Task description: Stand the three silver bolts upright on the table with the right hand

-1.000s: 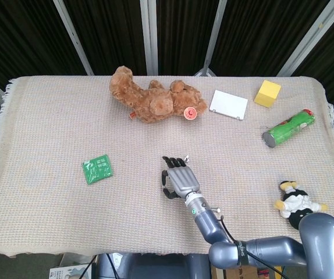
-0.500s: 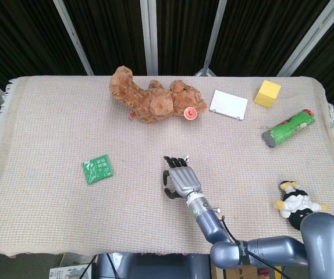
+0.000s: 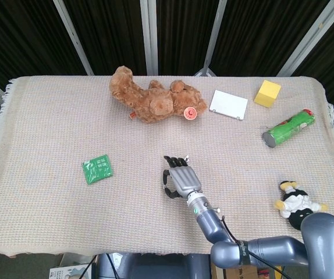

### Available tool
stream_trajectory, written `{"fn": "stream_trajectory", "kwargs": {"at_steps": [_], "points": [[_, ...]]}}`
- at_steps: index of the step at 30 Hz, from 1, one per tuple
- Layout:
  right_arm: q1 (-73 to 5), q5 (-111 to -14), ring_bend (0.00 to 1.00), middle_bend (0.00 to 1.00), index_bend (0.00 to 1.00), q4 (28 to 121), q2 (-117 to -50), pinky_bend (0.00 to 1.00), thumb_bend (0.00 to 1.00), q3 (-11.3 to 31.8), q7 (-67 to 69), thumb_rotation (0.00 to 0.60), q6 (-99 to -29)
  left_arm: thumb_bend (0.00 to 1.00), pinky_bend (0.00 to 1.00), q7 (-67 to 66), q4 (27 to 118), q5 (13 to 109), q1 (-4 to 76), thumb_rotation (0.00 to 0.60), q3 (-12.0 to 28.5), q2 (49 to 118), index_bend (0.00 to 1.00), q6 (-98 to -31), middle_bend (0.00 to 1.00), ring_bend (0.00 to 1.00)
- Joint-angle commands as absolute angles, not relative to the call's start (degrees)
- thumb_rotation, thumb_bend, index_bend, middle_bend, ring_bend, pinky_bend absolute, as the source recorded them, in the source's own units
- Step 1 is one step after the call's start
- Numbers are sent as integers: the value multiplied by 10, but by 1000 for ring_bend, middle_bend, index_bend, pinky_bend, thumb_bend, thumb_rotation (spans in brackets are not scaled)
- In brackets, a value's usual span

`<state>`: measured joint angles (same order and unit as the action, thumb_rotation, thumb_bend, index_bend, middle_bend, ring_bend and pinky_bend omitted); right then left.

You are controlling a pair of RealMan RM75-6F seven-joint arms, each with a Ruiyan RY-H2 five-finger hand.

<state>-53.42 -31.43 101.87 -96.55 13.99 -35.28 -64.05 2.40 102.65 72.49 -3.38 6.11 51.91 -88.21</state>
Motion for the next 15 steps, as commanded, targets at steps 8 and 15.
{"fn": "stream_trajectory", "kwargs": {"at_steps": [8,15], "points": [[-534,-313,0,0,522,1025,-957,53,404,135,-353,600,-636,75,63,24,1027,724,-34,600,61,519,32,-882,32,0],[-534,-315,0,0,518,1030,-952,47,405,132,-352,600,-633,75,63,22,1028,724,-34,600,61,519,32,-883,32,0]]}}
